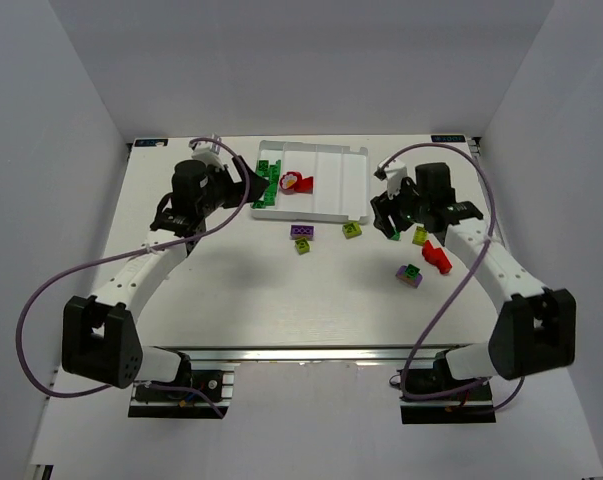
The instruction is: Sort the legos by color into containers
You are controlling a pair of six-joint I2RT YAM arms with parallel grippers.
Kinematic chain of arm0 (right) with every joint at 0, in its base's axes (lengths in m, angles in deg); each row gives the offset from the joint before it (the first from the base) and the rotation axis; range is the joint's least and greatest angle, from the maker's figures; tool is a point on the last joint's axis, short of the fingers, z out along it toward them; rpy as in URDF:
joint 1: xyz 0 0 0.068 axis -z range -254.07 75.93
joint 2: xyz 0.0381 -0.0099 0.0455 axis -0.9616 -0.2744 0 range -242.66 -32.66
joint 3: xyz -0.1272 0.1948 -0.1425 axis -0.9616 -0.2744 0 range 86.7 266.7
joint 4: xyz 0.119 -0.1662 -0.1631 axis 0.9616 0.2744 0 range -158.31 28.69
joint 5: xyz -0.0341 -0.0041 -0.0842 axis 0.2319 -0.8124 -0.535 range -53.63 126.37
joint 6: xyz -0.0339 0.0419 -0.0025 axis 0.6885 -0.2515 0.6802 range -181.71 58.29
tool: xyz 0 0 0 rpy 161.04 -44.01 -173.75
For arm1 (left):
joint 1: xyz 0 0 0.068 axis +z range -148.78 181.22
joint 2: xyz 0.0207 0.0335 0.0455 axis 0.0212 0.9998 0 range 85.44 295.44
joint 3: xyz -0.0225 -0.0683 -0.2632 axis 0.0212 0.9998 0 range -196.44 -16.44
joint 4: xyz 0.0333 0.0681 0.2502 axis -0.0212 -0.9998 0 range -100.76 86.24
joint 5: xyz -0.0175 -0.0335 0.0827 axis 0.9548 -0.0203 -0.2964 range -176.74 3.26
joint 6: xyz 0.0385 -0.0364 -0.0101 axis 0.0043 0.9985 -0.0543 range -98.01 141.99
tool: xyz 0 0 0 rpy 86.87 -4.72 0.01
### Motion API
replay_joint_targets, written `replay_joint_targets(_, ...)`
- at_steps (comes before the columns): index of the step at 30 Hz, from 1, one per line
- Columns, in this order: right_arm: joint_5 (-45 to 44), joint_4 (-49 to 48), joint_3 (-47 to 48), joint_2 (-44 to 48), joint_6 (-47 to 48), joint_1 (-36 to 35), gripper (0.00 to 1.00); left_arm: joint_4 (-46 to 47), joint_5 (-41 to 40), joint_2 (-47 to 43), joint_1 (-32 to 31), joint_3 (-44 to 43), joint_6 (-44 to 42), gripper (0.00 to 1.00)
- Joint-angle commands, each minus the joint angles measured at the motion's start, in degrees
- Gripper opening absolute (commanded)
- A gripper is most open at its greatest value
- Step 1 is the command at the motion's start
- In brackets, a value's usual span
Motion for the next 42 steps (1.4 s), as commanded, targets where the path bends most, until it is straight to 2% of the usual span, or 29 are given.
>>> replay_joint_targets(1,-4.7,4.0,5.1,-5.1,-2.8,0.3,0.65,1.5,4.3,-2.9,-0.9,0.9,-0.7,0.98)
replay_joint_targets(4,-9.7,2.8,6.5,-9.5,-8.9,0.3,0.67,3.7,4.7,-7.2,-1.2,3.9,-2.0,0.98)
replay_joint_targets(9,-14.9,-0.3,4.4,-13.9,-20.5,0.3,0.7,1.6,-0.9,-13.5,-1.2,6.0,-6.5,0.98)
replay_joint_targets(11,-20.3,-2.3,3.3,-14.6,-24.0,0.4,0.73,2.8,-1.6,-15.7,-1.1,6.7,-6.7,0.98)
replay_joint_targets(16,-25.1,-4.2,3.1,-16.9,-29.5,0.4,0.76,3.0,-1.9,-16.3,-1.1,6.9,-7.2,0.98)
replay_joint_targets(23,-26.5,-4.4,5.3,-22.9,-31.7,0.6,0.73,2.9,-1.1,-15.2,-1.1,6.8,-7.2,0.98)
replay_joint_targets(42,-25.6,-7.9,4.0,-27.0,-30.8,1.4,0.63,2.9,-0.6,-15.4,-1.1,6.8,-7.2,0.98)
